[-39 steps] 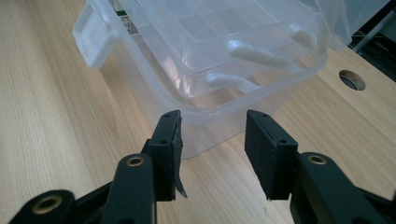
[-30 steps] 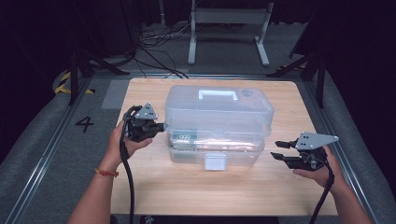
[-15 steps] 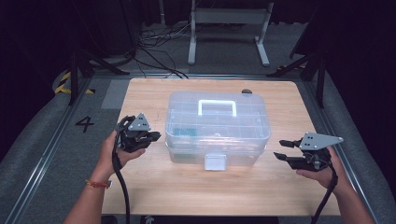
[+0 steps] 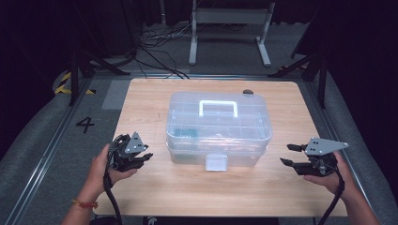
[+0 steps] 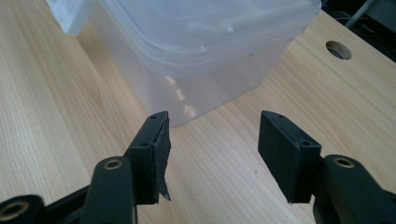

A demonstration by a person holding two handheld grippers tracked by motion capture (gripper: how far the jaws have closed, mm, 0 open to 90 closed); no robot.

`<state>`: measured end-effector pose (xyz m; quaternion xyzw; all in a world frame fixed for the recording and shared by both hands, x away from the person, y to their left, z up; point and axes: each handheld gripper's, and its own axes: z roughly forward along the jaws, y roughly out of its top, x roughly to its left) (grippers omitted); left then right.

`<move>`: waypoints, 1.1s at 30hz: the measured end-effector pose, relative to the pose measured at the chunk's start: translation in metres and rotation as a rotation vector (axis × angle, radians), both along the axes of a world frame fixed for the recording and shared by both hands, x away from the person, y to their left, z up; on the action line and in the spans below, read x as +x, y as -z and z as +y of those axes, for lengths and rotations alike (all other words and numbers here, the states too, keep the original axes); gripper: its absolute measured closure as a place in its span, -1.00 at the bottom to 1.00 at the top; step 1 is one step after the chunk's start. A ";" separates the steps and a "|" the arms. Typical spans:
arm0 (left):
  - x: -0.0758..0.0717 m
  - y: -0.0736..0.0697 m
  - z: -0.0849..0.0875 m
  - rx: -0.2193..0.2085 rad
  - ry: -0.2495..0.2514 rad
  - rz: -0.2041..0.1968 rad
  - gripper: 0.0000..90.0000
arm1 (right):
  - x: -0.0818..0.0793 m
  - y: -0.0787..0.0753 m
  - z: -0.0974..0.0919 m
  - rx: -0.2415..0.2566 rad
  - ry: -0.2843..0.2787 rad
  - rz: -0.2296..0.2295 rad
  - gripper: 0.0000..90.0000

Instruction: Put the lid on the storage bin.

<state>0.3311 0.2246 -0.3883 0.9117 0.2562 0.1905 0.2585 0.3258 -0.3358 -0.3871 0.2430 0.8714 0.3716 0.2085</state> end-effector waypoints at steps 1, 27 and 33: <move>-0.002 0.003 0.001 0.023 0.002 0.006 0.33 | -0.001 0.001 0.000 -0.010 0.015 -0.008 -0.08; -0.035 0.076 0.047 -0.066 -0.058 0.131 -0.61 | -0.028 0.081 -0.077 0.025 0.275 0.115 -0.40; -0.037 0.087 0.058 -0.180 -0.072 0.162 -0.64 | -0.031 0.094 -0.081 0.054 0.301 0.129 -0.45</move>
